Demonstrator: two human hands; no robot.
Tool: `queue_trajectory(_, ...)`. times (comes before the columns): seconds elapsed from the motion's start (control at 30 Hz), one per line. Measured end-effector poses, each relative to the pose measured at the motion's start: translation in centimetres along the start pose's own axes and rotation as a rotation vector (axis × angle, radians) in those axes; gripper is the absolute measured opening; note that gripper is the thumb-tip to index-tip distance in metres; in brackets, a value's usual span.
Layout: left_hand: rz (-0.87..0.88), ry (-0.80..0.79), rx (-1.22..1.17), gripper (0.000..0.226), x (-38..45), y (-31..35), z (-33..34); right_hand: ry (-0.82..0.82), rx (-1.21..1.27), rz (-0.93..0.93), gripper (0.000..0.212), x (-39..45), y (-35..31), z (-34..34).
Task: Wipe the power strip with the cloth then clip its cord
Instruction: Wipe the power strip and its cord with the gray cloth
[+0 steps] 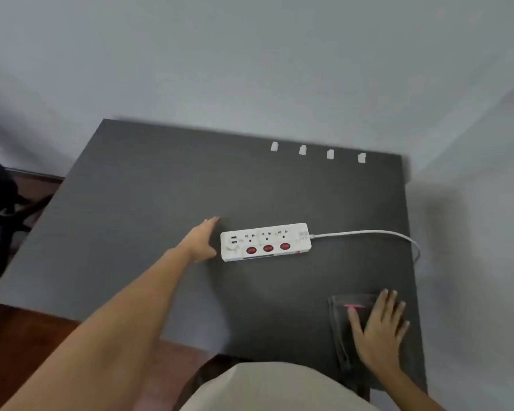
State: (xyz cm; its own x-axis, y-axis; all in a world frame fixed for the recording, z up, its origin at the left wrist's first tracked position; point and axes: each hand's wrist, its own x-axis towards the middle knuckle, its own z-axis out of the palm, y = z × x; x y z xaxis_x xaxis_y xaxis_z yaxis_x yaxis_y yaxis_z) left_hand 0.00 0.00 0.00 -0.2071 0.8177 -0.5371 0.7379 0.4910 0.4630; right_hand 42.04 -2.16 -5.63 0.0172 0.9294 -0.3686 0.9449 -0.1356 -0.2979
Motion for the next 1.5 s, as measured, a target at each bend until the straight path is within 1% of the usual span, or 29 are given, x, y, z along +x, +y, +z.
queue_trajectory(0.07, 0.025, -0.04, 0.005, 0.104, 0.0, -0.7, 0.3, 0.005, -0.009, 0.084, 0.104, -0.1, -0.7, 0.8)
queue_trajectory(0.13, 0.029, -0.063, -0.017, 0.116, -0.2, -1.4, 1.3, 0.017, -0.035, 0.101, 0.11, 0.0, -1.7, 1.3)
queue_trajectory(0.2, 0.047, -0.031, -0.035, 0.122, 0.1, -2.1, 2.4, 0.055, -0.069, 0.11, 0.116, 0.4, -2.5, 1.9)
queue_trajectory(0.27, 0.085, 0.044, -0.049, 0.12, 0.4, -2.5, 3.1, 0.094, -0.1, 0.104, 0.119, 0.6, -2.8, 2.0)
queue_trajectory(0.33, 0.127, 0.105, -0.059, 0.114, 0.9, -2.8, 3.6, 0.147, -0.09, 0.084, 0.112, 0.6, -2.4, 2.6)
queue_trajectory(0.43, 0.204, 0.155, -0.069, 0.103, 1.8, -3.1, 4.0, 0.202, 0.0, 0.044, 0.09, 0.7, -1.4, 3.0)
queue_trajectory(0.5, 0.247, 0.183, -0.09, 0.095, 2.2, -3.4, 4.4, 0.229, 0.084, 0.026, 0.073, 1.2, -1.1, 2.5)
queue_trajectory(0.57, 0.275, 0.214, -0.117, 0.089, 2.4, -3.7, 4.5, 0.245, 0.225, 0.051, 0.068, 1.8, -1.8, 1.4)
queue_trajectory(0.63, 0.297, 0.242, -0.132, 0.084, 2.5, -4.0, 4.6, 0.302, 0.354, 0.039, 0.063, 2.7, -4.4, -0.8)
queue_trajectory(0.7, 0.304, 0.259, -0.128, 0.08, 2.6, -4.1, 4.7, 0.377, 0.456, -0.063, 0.061, 4.5, -8.3, -2.7)
queue_trajectory(0.77, 0.304, 0.277, -0.124, 0.08, 2.7, -4.1, 4.9, 0.389, 0.514, -0.194, 0.063, 7.0, -12.7, -3.2)
queue_trajectory(0.8, 0.3, 0.28, -0.13, 0.08, 2.6, -4.1, 5.0, 0.343, 0.51, -0.252, 0.064, 8.3, -14.7, -2.8)
queue_trajectory(0.83, 0.296, 0.284, -0.136, 0.08, 2.6, -4.0, 5.1, 0.254, 0.477, -0.308, 0.064, 9.3, -16.4, -1.9)
queue_trajectory(0.9, 0.288, 0.302, -0.144, 0.08, 2.7, -3.9, 5.4, 0.094, 0.305, -0.431, 0.063, 10.3, -18.4, 0.4)
queue_trajectory(0.97, 0.285, 0.32, -0.147, 0.079, 2.8, -4.0, 5.6, 0.074, 0.12, -0.55, 0.068, 10.3, -18.4, 2.0)
queue_trajectory(1.0, 0.287, 0.327, -0.145, 0.078, 2.8, -4.0, 5.6, 0.079, 0.072, -0.616, 0.071, 9.9, -17.9, 2.5)
queue_trajectory(1.07, 0.29, 0.33, -0.129, 0.076, 2.9, -3.9, 5.5, 0.041, 0.051, -0.753, 0.074, 8.6, -16.8, 2.5)
queue_trajectory(1.1, 0.292, 0.328, -0.118, 0.076, 2.8, -3.9, 5.5, -0.019, 0.077, -0.803, 0.073, 7.6, -16.5, 2.2)
queue_trajectory(1.17, 0.294, 0.329, -0.113, 0.075, 2.9, -4.0, 5.5, -0.25, 0.19, -0.821, 0.065, 5.5, -15.3, 1.1)
queue_trajectory(1.2, 0.295, 0.331, -0.118, 0.075, 2.8, -4.0, 5.5, -0.34, 0.251, -0.759, 0.056, 4.8, -14.3, 0.3)
queue_trajectory(1.23, 0.297, 0.329, -0.122, 0.075, 2.8, -4.0, 5.5, -0.352, 0.307, -0.664, 0.046, 4.2, -13.5, -1.0)
queue_trajectory(1.27, 0.298, 0.326, -0.125, 0.075, 2.8, -4.0, 5.6, -0.272, 0.372, -0.537, 0.036, 3.9, -12.9, -2.3)
queue_trajectory(1.3, 0.297, 0.327, -0.13, 0.075, 2.8, -4.0, 5.6, -0.097, 0.437, -0.404, 0.028, 4.0, -12.4, -3.5)
queue_trajectory(1.33, 0.296, 0.33, -0.135, 0.075, 2.8, -4.0, 5.7, 0.119, 0.49, -0.29, 0.023, 4.5, -12.4, -4.7)
queue_trajectory(1.37, 0.295, 0.333, -0.139, 0.075, 2.8, -3.9, 5.7, 0.31, 0.521, -0.209, 0.022, 5.4, -12.9, -5.5)
queue_trajectory(1.4, 0.295, 0.334, -0.142, 0.074, 2.8, -3.9, 5.6, 0.418, 0.537, -0.166, 0.026, 6.4, -14.0, -5.9)
queue_trajectory(1.43, 0.294, 0.331, -0.145, 0.074, 2.8, -3.9, 5.6, 0.436, 0.54, -0.166, 0.034, 7.5, -15.4, -5.6)
queue_trajectory(1.47, 0.293, 0.326, -0.146, 0.074, 2.8, -3.9, 5.7, 0.384, 0.537, -0.195, 0.044, 8.6, -17.1, -4.6)
queue_trajectory(1.5, 0.291, 0.326, -0.144, 0.074, 2.8, -3.9, 5.7, 0.283, 0.53, -0.253, 0.052, 9.4, -18.8, -3.3)
